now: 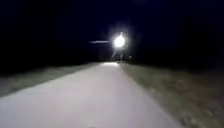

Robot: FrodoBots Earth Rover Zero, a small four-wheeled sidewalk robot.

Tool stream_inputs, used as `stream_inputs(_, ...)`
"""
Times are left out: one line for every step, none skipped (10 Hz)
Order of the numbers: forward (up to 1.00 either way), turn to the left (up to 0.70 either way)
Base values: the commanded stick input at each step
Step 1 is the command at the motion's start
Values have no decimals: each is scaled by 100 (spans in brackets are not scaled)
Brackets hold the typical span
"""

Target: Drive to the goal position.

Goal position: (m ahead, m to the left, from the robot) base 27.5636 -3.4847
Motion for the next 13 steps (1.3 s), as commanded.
stream_inputs(100,0)
stream_inputs(100,0)
stream_inputs(100,0)
stream_inputs(100,0)
stream_inputs(100,0)
stream_inputs(100,0)
stream_inputs(100,-25)
stream_inputs(100,-39)
stream_inputs(100,-35)
stream_inputs(100,-29)
stream_inputs(100,0)
stream_inputs(100,0)
stream_inputs(100,0)
